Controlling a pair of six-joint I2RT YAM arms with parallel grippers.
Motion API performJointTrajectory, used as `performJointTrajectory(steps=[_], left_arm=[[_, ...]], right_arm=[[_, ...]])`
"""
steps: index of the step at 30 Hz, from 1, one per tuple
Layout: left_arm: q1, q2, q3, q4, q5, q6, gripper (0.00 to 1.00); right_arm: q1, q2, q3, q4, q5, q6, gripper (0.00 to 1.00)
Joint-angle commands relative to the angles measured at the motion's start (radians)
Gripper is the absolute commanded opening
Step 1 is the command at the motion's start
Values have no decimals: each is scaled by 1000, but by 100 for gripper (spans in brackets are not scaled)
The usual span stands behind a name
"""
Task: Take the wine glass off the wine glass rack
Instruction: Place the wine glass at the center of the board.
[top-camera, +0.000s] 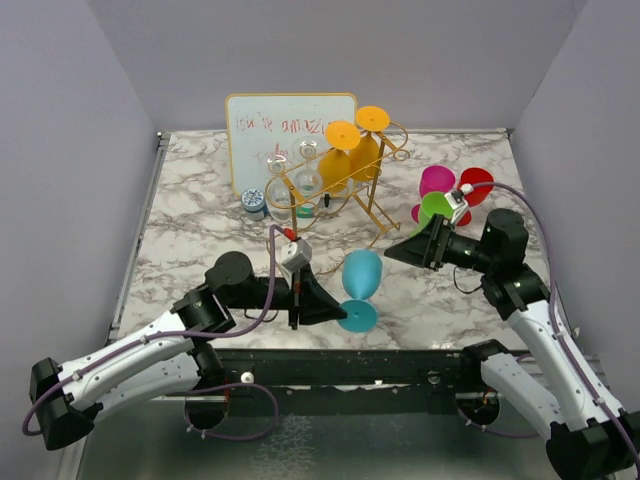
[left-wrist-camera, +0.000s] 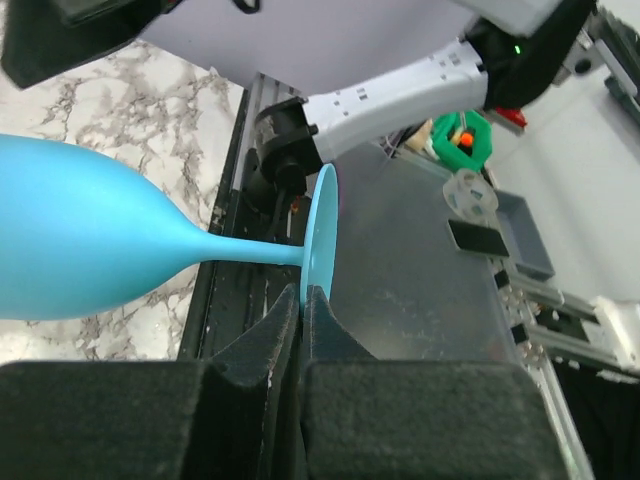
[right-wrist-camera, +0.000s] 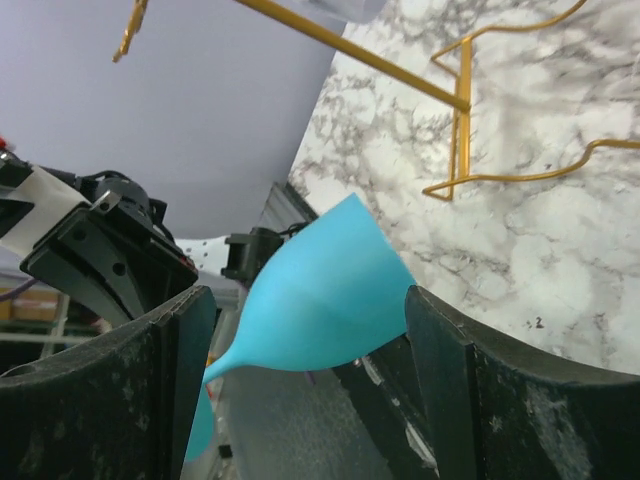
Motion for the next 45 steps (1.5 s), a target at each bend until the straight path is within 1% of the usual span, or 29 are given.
performJointTrajectory(steps=[1, 3, 5, 7, 10, 12, 15, 19, 21, 25, 27, 29, 31, 33, 35, 37, 41, 45], left_arm=[[-3, -97, -5, -56, 107, 173, 0], [-3, -151, -14, -60, 116, 234, 0], [-3, -195, -24, -61, 126, 277, 0], [-3, -220, -27, -63, 129, 297, 0], [-3, -224, -30, -55, 159, 293, 0], [-3, -213, -33, -44, 177, 282, 0], [-3, -198, -31, -22, 200, 268, 0], [-2, -190, -33, 47, 247, 241, 0], [-3, -193, -40, 101, 265, 223, 0], [-3, -188, -31, 108, 269, 218, 0], [-3, -187, -28, 111, 268, 210, 0], [-3, -188, -25, 132, 276, 196, 0], [-3, -191, -24, 164, 280, 190, 0], [-3, -188, -24, 179, 278, 192, 0], [-3, -178, -23, 183, 278, 193, 0], [-3, -164, -21, 186, 280, 189, 0], [-3, -136, -17, 213, 275, 182, 0], [-4, -109, -13, 236, 284, 191, 0]], right_arm=[[-1, 58, -26, 209, -208, 71, 81], [-1, 93, -24, 285, -293, 91, 81], [0, 107, -13, 284, -314, 92, 81], [-1, 105, -21, 330, -346, 118, 81], [-1, 95, -74, 549, -439, 251, 81], [-1, 96, -104, 650, -470, 327, 80], [0, 96, -134, 747, -484, 388, 76], [0, 105, -126, 748, -497, 392, 70], [-1, 102, -138, 774, -499, 417, 66], [0, 94, -198, 983, -516, 566, 56], [0, 90, -200, 1000, -514, 579, 52], [0, 88, -197, 1008, -516, 590, 51], [0, 86, -187, 1057, -520, 634, 50], [0, 84, -180, 1159, -517, 693, 50], [0, 82, -166, 1219, -518, 738, 49], [0, 78, -149, 1235, -522, 762, 46], [1, 48, -111, 1238, -545, 769, 45], [0, 16, -76, 1156, -562, 715, 44]])
